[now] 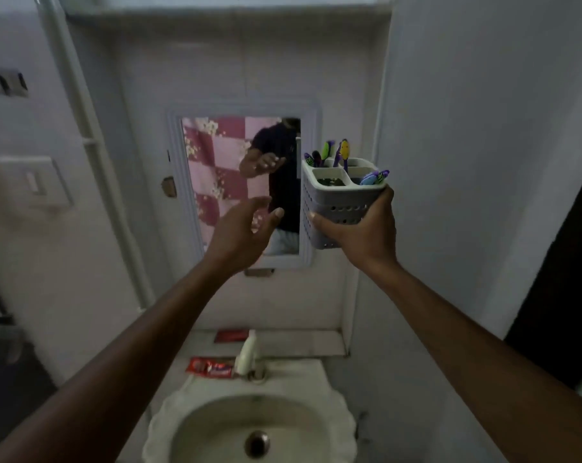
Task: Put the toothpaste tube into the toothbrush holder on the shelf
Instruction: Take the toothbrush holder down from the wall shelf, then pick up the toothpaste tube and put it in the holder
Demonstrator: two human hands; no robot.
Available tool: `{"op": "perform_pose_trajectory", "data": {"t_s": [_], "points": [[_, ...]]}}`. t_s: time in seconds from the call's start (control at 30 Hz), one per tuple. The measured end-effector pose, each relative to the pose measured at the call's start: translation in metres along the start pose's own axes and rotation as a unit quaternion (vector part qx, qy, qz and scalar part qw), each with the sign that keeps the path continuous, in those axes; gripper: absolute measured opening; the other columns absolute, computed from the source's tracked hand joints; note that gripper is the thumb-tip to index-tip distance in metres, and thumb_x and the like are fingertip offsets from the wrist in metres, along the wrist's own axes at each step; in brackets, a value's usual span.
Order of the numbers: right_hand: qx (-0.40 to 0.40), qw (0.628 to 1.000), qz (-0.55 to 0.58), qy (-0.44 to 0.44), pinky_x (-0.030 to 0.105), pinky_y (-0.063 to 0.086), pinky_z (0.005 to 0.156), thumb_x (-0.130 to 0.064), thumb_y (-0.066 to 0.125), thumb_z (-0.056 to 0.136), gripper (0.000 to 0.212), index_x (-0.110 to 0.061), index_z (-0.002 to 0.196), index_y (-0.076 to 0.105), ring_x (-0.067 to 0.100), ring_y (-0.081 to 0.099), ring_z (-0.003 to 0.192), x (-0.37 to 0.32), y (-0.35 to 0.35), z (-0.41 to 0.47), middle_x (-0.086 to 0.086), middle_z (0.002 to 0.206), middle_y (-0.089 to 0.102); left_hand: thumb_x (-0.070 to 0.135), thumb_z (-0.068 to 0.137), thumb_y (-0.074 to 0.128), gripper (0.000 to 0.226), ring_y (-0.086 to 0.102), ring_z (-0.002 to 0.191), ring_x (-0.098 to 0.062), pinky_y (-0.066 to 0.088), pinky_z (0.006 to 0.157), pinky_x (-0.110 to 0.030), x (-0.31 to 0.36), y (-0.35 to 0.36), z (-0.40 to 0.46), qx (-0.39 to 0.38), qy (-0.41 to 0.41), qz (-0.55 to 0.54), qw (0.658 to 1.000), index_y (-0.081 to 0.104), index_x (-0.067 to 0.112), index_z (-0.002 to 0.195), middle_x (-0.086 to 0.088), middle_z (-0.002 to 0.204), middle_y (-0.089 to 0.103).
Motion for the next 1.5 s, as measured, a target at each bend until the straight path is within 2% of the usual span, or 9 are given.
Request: {"op": "perform_pose_trajectory", "data": {"t_s": [0.17, 0.33, 0.57, 0.83, 0.93, 1.1, 1.27, 1.33, 1.5], "points": [[-0.038, 0.997, -0.016, 0.068, 0.045, 0.063, 0.099, -0.054, 0.108, 0.056, 0.121, -0.018, 0.153, 0.045, 0.016, 0.069, 0.120, 0.073, 0.034, -0.061, -0.003, 0.141, 0.067, 0.056, 0.104, 0.060, 0.046, 0.068, 0.114, -0.011, 0.057, 0.097, -0.038, -0.090, 0.048, -0.061, -0.041, -0.072, -0.054, 0.995, 0.071, 0.021, 0.132, 0.005, 0.126, 0.074], [-0.066, 0.989, -0.036, 0.128, 0.036, 0.061, 0.098, -0.046, 0.110, 0.060, 0.115, -0.017, 0.150, 0.045, 0.013, 0.066, 0.120, 0.130, 0.079, -0.103, -0.006, 0.138, 0.065, 0.040, 0.104, 0.067, 0.030, 0.072, 0.101, -0.010, 0.047, 0.077, -0.014, -0.189, 0.094, -0.108, -0.120, -0.155, -0.063, 0.979, 0.076, 0.018, 0.124, 0.005, 0.115, 0.076], [-0.102, 0.967, -0.085, 0.218, 0.032, 0.060, 0.099, -0.048, 0.110, 0.058, 0.117, -0.019, 0.151, 0.044, 0.013, 0.065, 0.124, 0.208, 0.138, -0.166, -0.007, 0.140, 0.064, 0.017, 0.101, 0.068, 0.021, 0.074, 0.097, -0.028, 0.056, 0.085, -0.035, -0.328, 0.152, -0.170, -0.236, -0.218, 0.000, 0.947, 0.076, 0.012, 0.120, -0.004, 0.108, 0.078], [-0.145, 0.925, -0.157, 0.314, 0.031, 0.054, 0.092, -0.049, 0.109, 0.057, 0.113, -0.020, 0.145, 0.045, 0.015, 0.064, 0.119, 0.269, 0.172, -0.227, -0.010, 0.134, 0.061, 0.025, 0.095, 0.069, 0.054, 0.054, 0.121, -0.031, 0.046, 0.102, -0.051, -0.396, 0.215, -0.192, -0.429, -0.078, 0.228, 0.871, 0.056, 0.026, 0.148, -0.009, 0.134, 0.058], [-0.146, 0.916, -0.173, 0.331, 0.038, 0.061, 0.092, -0.061, 0.103, 0.050, 0.116, -0.021, 0.141, 0.044, 0.019, 0.069, 0.118, 0.288, 0.178, -0.241, -0.008, 0.133, 0.063, 0.024, 0.087, 0.076, 0.059, 0.051, 0.121, -0.032, 0.046, 0.102, -0.051, -0.407, 0.225, -0.195, -0.424, -0.044, 0.296, 0.855, 0.058, 0.022, 0.142, -0.011, 0.132, 0.053], [-0.137, 0.924, -0.152, 0.324, 0.033, 0.061, 0.100, -0.041, 0.110, 0.061, 0.121, -0.012, 0.153, 0.036, 0.012, 0.063, 0.127, 0.310, 0.184, -0.256, -0.006, 0.141, 0.057, 0.015, 0.088, 0.071, 0.057, 0.063, 0.118, -0.033, 0.043, 0.101, -0.048, -0.403, 0.224, -0.197, -0.394, -0.007, 0.329, 0.858, 0.051, 0.023, 0.140, -0.007, 0.131, 0.070], [-0.146, 0.910, -0.159, 0.354, 0.046, 0.063, 0.103, -0.049, 0.108, 0.063, 0.129, -0.016, 0.156, 0.025, 0.022, 0.067, 0.131, 0.323, 0.180, -0.282, 0.002, 0.148, 0.062, 0.046, 0.105, 0.061, 0.024, 0.074, 0.073, -0.026, 0.060, 0.064, -0.039, -0.391, 0.191, -0.202, -0.270, -0.277, 0.076, 0.919, 0.049, 0.026, 0.111, -0.005, 0.105, 0.074], [-0.149, 0.903, -0.143, 0.376, 0.049, 0.063, 0.103, -0.061, 0.107, 0.057, 0.136, -0.017, 0.156, 0.024, 0.023, 0.067, 0.133, 0.325, 0.175, -0.285, 0.002, 0.151, 0.062, 0.042, 0.106, 0.064, 0.029, 0.076, 0.062, -0.022, 0.057, 0.050, -0.034, -0.367, 0.173, -0.183, -0.175, -0.391, -0.108, 0.897, 0.048, 0.019, 0.115, -0.011, 0.116, 0.070], [-0.141, 0.909, -0.117, 0.374, 0.048, 0.064, 0.100, -0.080, 0.102, 0.045, 0.142, -0.030, 0.153, 0.024, 0.017, 0.069, 0.128, 0.318, 0.163, -0.280, -0.007, 0.146, 0.064, 0.006, 0.097, 0.076, 0.052, 0.075, 0.096, -0.014, 0.065, 0.068, -0.031, -0.285, 0.153, -0.110, -0.239, -0.332, -0.278, 0.869, 0.046, 0.016, 0.137, 0.000, 0.128, 0.061]]}}
Point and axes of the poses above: each hand's wrist, its own z-axis towards the middle knuckle, its own y-axis out of the palm, x = y × z, the point moved 3 cm from there along z, towards the middle knuckle
